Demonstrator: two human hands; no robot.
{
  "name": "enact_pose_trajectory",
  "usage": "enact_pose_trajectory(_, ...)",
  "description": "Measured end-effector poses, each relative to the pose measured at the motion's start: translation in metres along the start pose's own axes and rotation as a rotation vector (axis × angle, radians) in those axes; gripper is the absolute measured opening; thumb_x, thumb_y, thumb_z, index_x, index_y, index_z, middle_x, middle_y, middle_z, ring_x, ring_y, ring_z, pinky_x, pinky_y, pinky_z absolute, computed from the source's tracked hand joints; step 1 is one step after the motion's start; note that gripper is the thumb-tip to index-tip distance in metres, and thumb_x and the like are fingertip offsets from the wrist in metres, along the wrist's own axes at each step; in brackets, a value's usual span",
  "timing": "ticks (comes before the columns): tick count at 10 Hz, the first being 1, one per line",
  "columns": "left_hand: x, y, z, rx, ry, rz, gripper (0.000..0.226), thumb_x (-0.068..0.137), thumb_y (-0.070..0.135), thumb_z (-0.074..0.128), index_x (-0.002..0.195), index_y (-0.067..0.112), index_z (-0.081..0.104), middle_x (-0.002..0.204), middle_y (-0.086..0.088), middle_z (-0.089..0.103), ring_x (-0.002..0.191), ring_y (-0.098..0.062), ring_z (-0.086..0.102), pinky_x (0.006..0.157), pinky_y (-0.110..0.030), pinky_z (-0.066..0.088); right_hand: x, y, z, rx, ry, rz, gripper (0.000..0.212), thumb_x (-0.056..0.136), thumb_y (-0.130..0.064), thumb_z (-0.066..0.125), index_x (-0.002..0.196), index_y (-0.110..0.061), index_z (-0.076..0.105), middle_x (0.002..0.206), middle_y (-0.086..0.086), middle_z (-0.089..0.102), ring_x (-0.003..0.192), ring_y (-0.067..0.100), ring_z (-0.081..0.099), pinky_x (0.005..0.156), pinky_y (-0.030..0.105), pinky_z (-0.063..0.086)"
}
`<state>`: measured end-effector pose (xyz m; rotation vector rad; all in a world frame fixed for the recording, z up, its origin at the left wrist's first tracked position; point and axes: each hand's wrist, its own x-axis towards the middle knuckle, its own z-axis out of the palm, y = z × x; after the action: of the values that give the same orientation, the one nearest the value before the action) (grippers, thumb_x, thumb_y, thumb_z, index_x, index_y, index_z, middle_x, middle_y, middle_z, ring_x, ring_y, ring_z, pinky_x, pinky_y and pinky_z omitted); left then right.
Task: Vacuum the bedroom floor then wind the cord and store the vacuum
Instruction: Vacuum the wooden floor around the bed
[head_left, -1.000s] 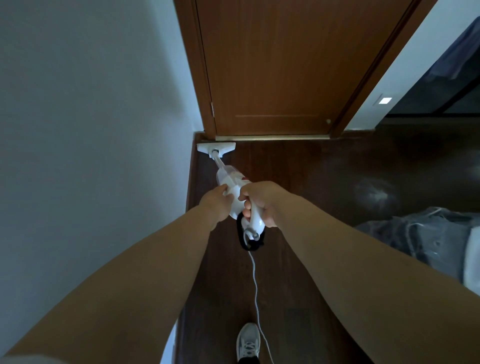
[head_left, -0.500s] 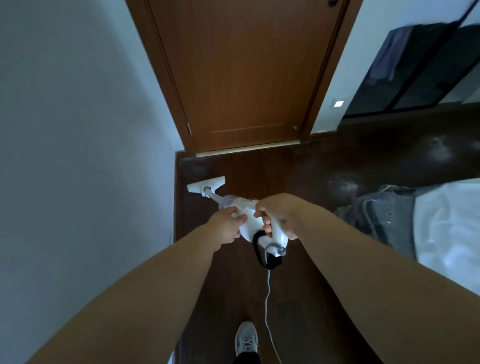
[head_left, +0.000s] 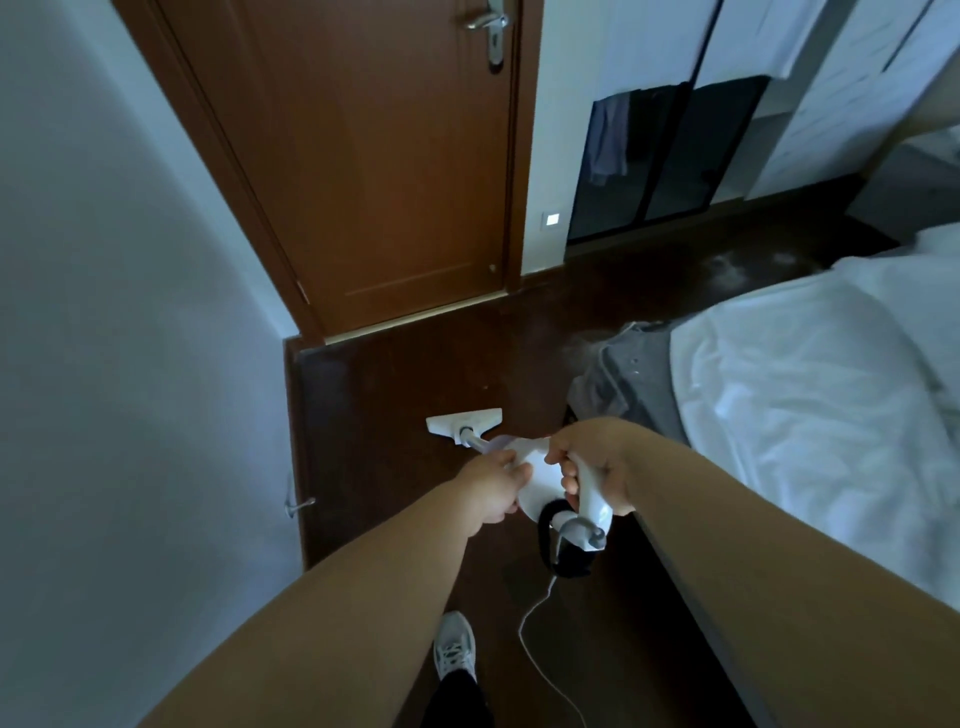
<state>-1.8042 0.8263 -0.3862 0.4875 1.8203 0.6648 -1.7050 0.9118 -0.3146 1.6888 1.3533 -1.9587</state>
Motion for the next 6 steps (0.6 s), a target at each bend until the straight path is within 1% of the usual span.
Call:
enact_pose_trajectory(1, -0.005, 0.001, 0.016, 0.037, 0.004, 0.031, 0.043, 0.103, 0.032, 0.041, 0.145, 0.031, 0.036, 0.120, -0.008, 0.058, 0.096, -0.019, 0.063, 0.066, -0.022, 0.049, -0.007, 0.016, -0.011, 0.075, 0.020, -0.003, 0.016, 0.087, -0.001, 0.047, 0.075, -0.007, 0.055, 0.047, 0.003, 0.040, 0.043, 0.016, 0.037, 0.050, 0.025, 0.036)
enact_pose_trajectory(2, -0.002, 0.002, 0.019, 0.070, 0.013, 0.037, 0.043, 0.103, 0.032, 0.040, 0.146, 0.032, 0.035, 0.121, -0.010, 0.059, 0.100, -0.022, 0.063, 0.072, -0.026, 0.051, -0.005, 0.022, -0.012, 0.119, 0.017, 0.005, 0.011, 0.086, -0.001, 0.048, 0.082, -0.006, 0.058, 0.046, 0.003, 0.041, 0.042, 0.016, 0.038, 0.050, 0.025, 0.037)
enact_pose_trajectory(3, 0.006, 0.004, 0.015, 0.103, 0.023, 0.004, 0.044, 0.103, 0.032, 0.039, 0.147, 0.028, 0.033, 0.123, -0.011, 0.060, 0.111, -0.026, 0.062, 0.087, -0.034, 0.051, 0.000, 0.018, -0.008, 0.145, 0.015, 0.004, 0.011, 0.086, -0.002, 0.049, 0.083, -0.007, 0.058, 0.046, 0.003, 0.043, 0.043, 0.016, 0.040, 0.051, 0.024, 0.038)
enact_pose_trajectory(4, 0.035, 0.001, 0.002, 0.134, 0.038, 0.022, 0.045, 0.102, 0.030, 0.042, 0.146, 0.021, 0.037, 0.137, -0.014, 0.055, 0.123, -0.031, 0.056, 0.102, -0.039, 0.046, 0.011, 0.004, 0.002, 0.147, 0.022, 0.003, 0.011, 0.088, -0.003, 0.049, 0.086, -0.009, 0.058, 0.055, 0.003, 0.043, 0.046, 0.015, 0.040, 0.052, 0.026, 0.039)
enact_pose_trajectory(5, 0.063, 0.002, -0.018, 0.121, 0.037, 0.042, 0.045, 0.100, 0.028, 0.045, 0.143, 0.018, 0.042, 0.141, -0.015, 0.052, 0.128, -0.032, 0.052, 0.103, -0.039, 0.044, 0.029, -0.019, 0.012, 0.153, 0.055, -0.008, 0.012, 0.089, -0.002, 0.049, 0.089, -0.009, 0.058, 0.060, 0.004, 0.043, 0.048, 0.016, 0.041, 0.052, 0.029, 0.040)
enact_pose_trajectory(6, 0.099, 0.011, -0.045, 0.117, 0.020, 0.043, 0.046, 0.099, 0.029, 0.047, 0.143, 0.018, 0.042, 0.139, -0.015, 0.053, 0.126, -0.033, 0.053, 0.105, -0.042, 0.045, 0.057, -0.055, 0.023, 0.142, 0.068, 0.030, 0.012, 0.089, -0.002, 0.049, 0.095, -0.007, 0.058, 0.062, 0.006, 0.043, 0.050, 0.017, 0.041, 0.051, 0.030, 0.039)
